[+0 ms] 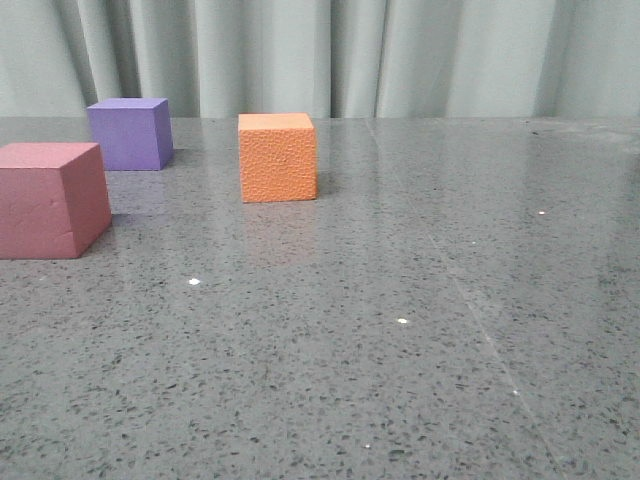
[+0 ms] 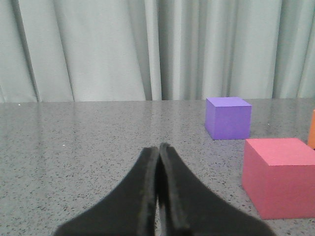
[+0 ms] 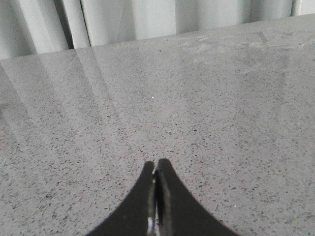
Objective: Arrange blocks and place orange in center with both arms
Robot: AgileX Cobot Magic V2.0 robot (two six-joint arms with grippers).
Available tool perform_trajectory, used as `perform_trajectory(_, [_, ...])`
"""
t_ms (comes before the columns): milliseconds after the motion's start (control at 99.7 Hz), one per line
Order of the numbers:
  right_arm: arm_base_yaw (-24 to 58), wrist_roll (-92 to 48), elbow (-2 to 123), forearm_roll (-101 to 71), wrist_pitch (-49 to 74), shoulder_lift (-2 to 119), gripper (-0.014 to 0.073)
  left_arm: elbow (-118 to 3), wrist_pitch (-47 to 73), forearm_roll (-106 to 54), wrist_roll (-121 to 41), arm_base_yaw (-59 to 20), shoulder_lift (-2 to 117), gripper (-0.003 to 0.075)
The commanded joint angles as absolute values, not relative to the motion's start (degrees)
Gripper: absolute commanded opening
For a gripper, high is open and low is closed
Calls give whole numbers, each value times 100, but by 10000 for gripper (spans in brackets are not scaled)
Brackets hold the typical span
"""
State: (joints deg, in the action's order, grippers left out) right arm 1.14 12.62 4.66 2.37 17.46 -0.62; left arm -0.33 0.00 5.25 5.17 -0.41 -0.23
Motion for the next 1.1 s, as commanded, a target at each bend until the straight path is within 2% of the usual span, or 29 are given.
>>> perform_trajectory(0, [77,1166,360,206,833,-197,-67,288,-436,513,560,-44,-213,-19])
perform_trajectory(201, [77,1166,-89,206,476,-197,-67,288,-436,513,560,-44,-213,-19])
perform_trajectory(1093, [77,1166,-77,206,638,-197,-67,288,-436,513,560,-44,-213,-19])
